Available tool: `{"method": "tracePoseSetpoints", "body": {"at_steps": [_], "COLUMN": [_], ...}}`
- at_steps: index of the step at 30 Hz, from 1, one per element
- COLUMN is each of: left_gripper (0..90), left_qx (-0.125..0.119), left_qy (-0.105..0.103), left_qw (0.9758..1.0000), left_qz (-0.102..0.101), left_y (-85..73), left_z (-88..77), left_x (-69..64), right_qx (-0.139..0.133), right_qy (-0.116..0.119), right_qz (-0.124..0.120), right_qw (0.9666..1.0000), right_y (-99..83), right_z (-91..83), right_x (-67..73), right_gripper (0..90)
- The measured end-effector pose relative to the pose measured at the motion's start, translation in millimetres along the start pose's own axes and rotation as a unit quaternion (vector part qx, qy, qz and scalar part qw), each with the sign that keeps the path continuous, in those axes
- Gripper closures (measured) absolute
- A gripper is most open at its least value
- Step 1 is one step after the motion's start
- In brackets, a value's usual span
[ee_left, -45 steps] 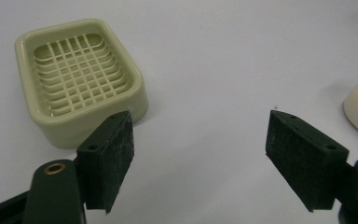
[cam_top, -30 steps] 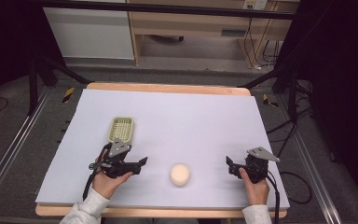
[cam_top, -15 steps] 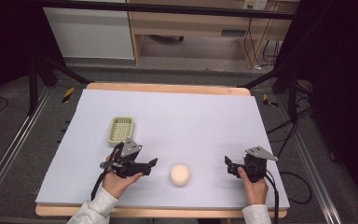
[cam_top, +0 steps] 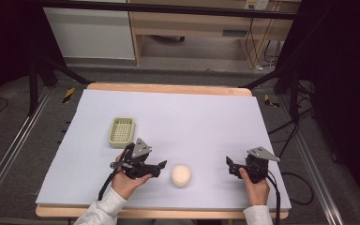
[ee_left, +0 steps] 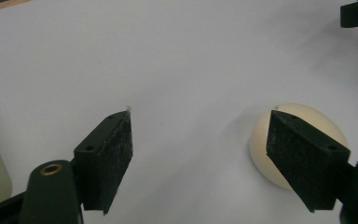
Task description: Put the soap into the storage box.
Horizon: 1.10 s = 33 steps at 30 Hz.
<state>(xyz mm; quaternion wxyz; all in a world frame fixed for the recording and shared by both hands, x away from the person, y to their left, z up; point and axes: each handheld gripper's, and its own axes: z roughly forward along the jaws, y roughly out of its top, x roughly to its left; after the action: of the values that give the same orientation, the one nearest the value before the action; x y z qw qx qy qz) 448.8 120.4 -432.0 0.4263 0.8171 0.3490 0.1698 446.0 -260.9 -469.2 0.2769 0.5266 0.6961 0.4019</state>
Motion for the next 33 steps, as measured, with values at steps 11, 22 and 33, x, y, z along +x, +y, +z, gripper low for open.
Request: {"method": "tracePoseSetpoints", "body": {"at_steps": [11,22,33], "left_gripper": [22.5,21.9,20.4], "left_qx": [0.007,0.019,0.030], "left_qy": [-0.011,-0.028,-0.043], "left_qw": [0.9996,0.9989,0.9977], "left_qz": [0.025,0.034,0.042], "left_y": [6.7,6.9,8.4], "left_z": [6.5,14.8,24.1], "left_x": [-16.7,-29.0,-41.5], "right_qx": [-0.001,0.000,0.000], "right_qy": [0.000,0.000,0.000], "right_qz": [-0.002,-0.007,-0.009], "right_qw": [1.0000,1.0000,1.0000], "right_y": [0.5,0.4,0.1], "right_z": [-0.6,-0.9,-0.5], "right_x": [0.3,0.8,1.6], "right_gripper": [4.3,4.3,4.3]}}
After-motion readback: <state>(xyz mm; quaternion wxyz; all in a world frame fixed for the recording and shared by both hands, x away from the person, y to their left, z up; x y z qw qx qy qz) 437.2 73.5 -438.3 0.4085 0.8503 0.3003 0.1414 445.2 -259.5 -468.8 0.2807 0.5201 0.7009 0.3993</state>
